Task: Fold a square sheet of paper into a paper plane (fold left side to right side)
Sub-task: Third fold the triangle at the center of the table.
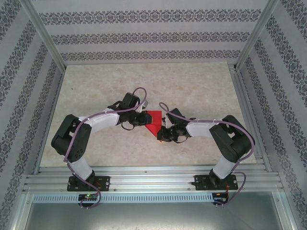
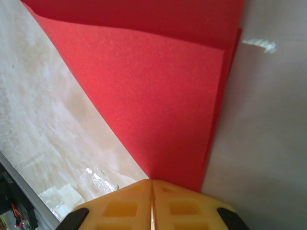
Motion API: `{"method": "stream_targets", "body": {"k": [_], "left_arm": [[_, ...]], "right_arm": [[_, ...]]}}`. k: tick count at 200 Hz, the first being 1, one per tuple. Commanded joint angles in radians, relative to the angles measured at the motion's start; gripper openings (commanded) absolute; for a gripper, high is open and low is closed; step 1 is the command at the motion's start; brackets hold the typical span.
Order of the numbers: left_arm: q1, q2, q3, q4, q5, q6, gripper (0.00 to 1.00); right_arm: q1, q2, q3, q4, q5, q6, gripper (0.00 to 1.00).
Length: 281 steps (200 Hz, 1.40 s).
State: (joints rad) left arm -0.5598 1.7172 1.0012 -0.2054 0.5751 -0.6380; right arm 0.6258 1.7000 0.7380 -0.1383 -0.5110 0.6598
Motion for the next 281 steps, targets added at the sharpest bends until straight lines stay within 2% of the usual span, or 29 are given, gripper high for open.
{"method": "stream_targets", "body": {"k": [1, 59, 153, 222, 281], "left_arm": [[-0.04, 0.018, -0.058, 0.113, 0.052, -0.077, 0.12], [-0.095, 0.092, -0.099, 0.262, 0.056, -0.185, 0.07], [-0.11, 0.161, -0.119, 0.294, 0.002, -0.229, 0.07], [-0.103, 0.178, -0.04, 0.083, -0.18, -0.096, 0.07], [-0.034, 0.178, -0.036, 0.041, -0.223, -0.026, 0.09]], "right_arm": [[-0.002, 0.058, -0.029, -0.14, 0.08, -0.02, 0.09], [0.0, 0.059, -0.023, -0.15, 0.082, -0.025, 0.09], [0.001, 0.062, -0.019, -0.161, 0.089, -0.029, 0.09], [0.003, 0.061, -0.006, -0.23, 0.135, -0.042, 0.08], [0.007, 0.059, -0.012, -0.238, 0.138, -0.042, 0.09]]}}
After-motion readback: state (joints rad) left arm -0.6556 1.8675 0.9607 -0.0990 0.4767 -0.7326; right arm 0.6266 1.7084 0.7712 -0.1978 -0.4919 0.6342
